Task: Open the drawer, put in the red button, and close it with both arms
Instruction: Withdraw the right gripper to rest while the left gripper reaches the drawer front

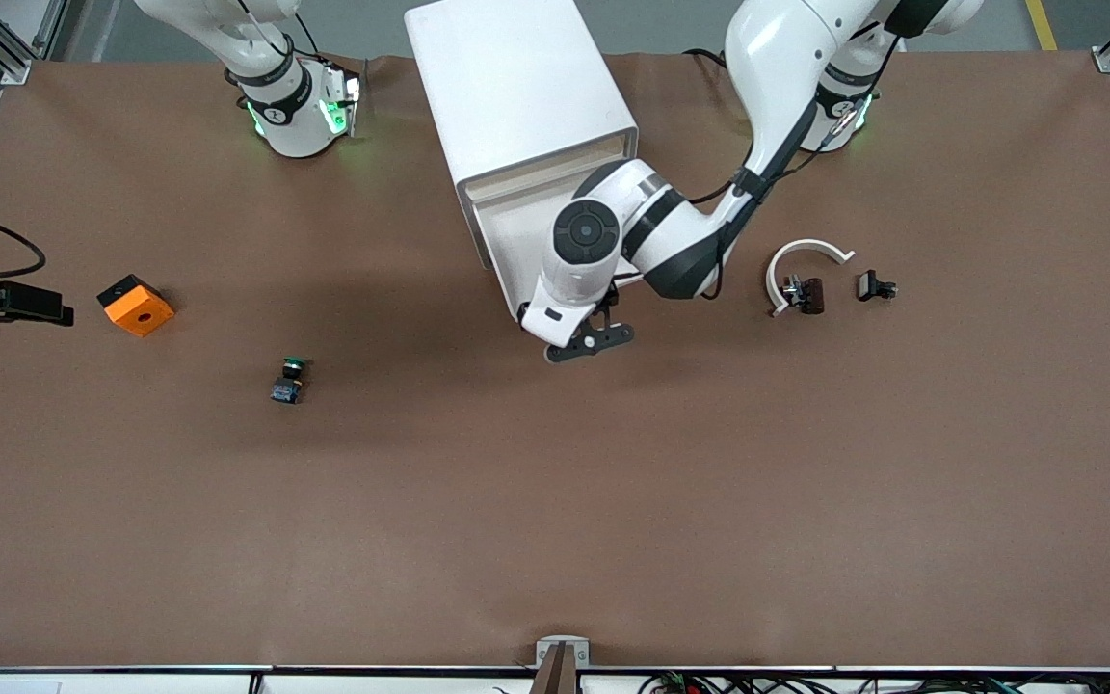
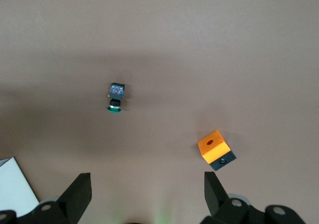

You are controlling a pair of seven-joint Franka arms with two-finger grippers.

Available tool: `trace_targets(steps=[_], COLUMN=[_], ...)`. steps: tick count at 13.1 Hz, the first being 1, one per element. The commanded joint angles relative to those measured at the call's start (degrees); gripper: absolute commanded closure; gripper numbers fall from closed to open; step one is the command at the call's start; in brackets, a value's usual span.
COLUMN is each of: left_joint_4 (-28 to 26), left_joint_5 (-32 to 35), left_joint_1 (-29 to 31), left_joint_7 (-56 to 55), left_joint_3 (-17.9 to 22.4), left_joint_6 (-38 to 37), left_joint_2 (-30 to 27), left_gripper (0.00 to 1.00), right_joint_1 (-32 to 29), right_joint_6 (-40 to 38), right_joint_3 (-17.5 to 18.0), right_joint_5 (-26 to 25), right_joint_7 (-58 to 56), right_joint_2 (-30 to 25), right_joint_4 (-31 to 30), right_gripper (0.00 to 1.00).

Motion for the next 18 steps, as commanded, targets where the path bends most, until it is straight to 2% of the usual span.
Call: trace_targets(steps=[1,4,6,10,18], left_joint_4=[0.2,0.2,0.2,0.2,-0.2], left_joint_5=[0.6,0.6,0.5,-0.3,-4.7], left_joint_1=[-2.0,-3.3,-4.2,-5.7,-8.9], left_joint_7=[-2.9,-3.8,-5.4,-6.9,-8.1], left_joint_3=[0.5,0.4,0.2,0.1,0.0], left_joint_6=[-0.6,-2.9,-4.2,-5.6,-6.0], left_joint_2=[-0.5,-0.5,-0.6,-0.6,0.0], left_gripper=[0.0,0.0,0.0,0.0,0.0], right_joint_1=[-0.2,-0.3,-0.2,-0.2,2.4], right_joint_6=[-0.3,-1.4,-2.8,-2.5,-1.6], right_joint_3=[1.2,1.2,1.4,1.8,1.8], right_joint_5=[-2.2,-1.9,-1.9,-1.0,-1.0], right_joint_7=[0.5,2.0,7.3,9.5,9.3], right_joint_2=[-1.1,-1.5,-2.1,-5.2,-13.2], right_joint_4=[-0.8,1.7,3.1,2.6,-5.0], right_gripper=[0.0,0.0,0.0,0.0,0.0])
